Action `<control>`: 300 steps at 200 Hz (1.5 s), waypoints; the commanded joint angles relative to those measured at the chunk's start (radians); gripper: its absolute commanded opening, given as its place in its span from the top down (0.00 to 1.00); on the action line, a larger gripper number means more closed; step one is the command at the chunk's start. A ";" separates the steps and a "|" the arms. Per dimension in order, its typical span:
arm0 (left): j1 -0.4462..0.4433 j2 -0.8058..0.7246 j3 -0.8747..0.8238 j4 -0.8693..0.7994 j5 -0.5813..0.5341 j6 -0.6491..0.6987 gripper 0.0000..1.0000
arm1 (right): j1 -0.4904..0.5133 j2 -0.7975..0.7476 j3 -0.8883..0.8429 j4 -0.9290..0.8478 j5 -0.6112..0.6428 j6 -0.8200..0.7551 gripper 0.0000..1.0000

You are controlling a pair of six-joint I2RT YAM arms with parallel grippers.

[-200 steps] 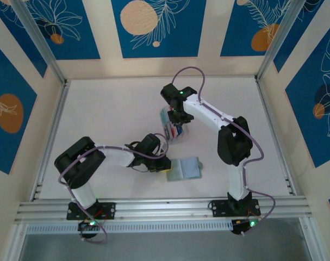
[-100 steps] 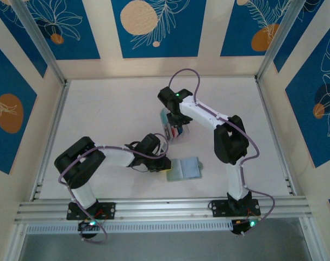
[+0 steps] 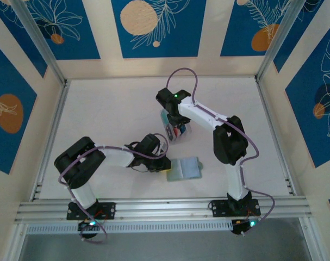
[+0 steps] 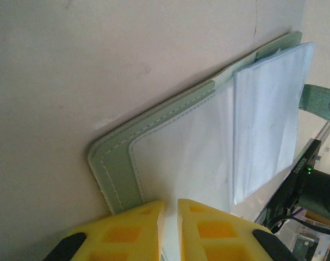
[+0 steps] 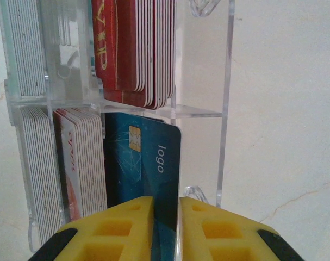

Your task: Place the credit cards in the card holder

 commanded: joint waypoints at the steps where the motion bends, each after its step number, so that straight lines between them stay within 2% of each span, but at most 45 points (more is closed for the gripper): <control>1: 0.007 0.008 -0.038 -0.055 -0.023 -0.014 0.84 | 0.009 0.003 0.038 -0.039 0.045 -0.010 0.80; 51: 0.008 0.010 -0.047 -0.042 -0.020 -0.018 0.84 | 0.007 -0.003 0.043 -0.044 0.037 -0.012 0.80; 83: 0.008 0.008 -0.049 -0.039 -0.020 -0.021 0.84 | 0.007 0.007 0.042 -0.030 -0.013 -0.013 0.70; 152: 0.007 0.004 -0.055 -0.036 -0.020 -0.023 0.84 | 0.003 0.052 0.033 -0.018 -0.018 -0.012 0.73; 194: 0.009 -0.002 -0.052 -0.039 -0.021 -0.023 0.84 | 0.007 0.052 0.017 -0.016 0.039 -0.009 0.78; 254: 0.009 -0.007 -0.071 -0.025 -0.023 -0.030 0.84 | 0.017 0.047 0.019 -0.028 0.130 -0.018 0.78; 300: 0.011 -0.008 -0.071 -0.021 -0.021 -0.032 0.84 | 0.019 0.046 0.029 -0.037 0.141 -0.023 0.77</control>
